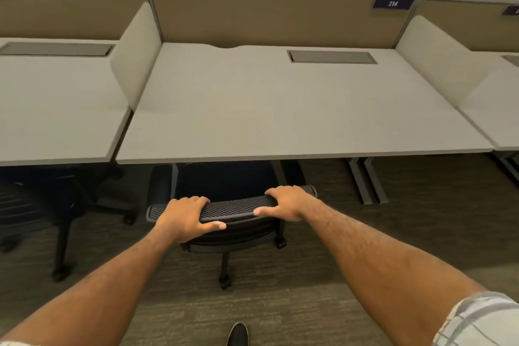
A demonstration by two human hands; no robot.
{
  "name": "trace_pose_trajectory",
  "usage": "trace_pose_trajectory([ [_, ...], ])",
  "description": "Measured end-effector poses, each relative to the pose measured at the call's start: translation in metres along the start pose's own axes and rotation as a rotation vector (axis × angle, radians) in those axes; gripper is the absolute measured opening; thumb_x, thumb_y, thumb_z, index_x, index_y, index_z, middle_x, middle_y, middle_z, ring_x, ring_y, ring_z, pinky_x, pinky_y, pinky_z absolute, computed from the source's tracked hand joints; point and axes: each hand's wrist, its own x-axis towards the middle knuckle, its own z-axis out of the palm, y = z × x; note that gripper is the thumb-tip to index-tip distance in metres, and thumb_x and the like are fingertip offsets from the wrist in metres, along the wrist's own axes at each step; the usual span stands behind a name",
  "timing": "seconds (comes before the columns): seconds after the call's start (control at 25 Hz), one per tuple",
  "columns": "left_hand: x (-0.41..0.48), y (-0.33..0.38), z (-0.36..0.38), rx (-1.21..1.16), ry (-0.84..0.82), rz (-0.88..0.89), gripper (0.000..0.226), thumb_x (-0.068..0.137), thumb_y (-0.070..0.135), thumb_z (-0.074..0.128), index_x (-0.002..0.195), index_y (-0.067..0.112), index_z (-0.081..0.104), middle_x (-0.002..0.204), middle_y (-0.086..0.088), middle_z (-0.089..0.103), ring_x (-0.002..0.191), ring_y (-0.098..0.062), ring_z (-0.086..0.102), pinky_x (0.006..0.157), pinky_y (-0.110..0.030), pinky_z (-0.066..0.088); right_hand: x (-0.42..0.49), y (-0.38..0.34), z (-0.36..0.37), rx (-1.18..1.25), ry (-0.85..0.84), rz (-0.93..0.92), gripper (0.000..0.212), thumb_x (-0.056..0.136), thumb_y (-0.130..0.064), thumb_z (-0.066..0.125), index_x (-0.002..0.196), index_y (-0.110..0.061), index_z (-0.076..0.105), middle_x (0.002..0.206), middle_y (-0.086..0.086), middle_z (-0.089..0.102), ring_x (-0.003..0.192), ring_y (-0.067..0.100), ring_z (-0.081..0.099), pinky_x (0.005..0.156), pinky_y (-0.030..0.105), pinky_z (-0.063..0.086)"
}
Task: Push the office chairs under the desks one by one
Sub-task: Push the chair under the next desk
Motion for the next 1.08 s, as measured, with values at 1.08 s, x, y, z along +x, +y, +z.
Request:
trace_pose_trajectory([
  [1.08, 0.026, 0.179, 0.007, 0.058, 0.040, 0.008, 0.113, 0.062, 0.105, 0.018, 0.136, 0.027, 0.054, 0.125, 0.009, 0.064, 0.112, -0.009, 0.058, 0.089, -0.029, 0.048, -0.067, 0.188, 0.029, -0.248, 0.331, -0.272, 0.088, 0.077, -0.098, 0.025, 0.091, -0.017, 0.056, 0.088, -0.001, 0.052, 0.079, 0.018, 0.047, 0.077, 0.037, 0.040],
])
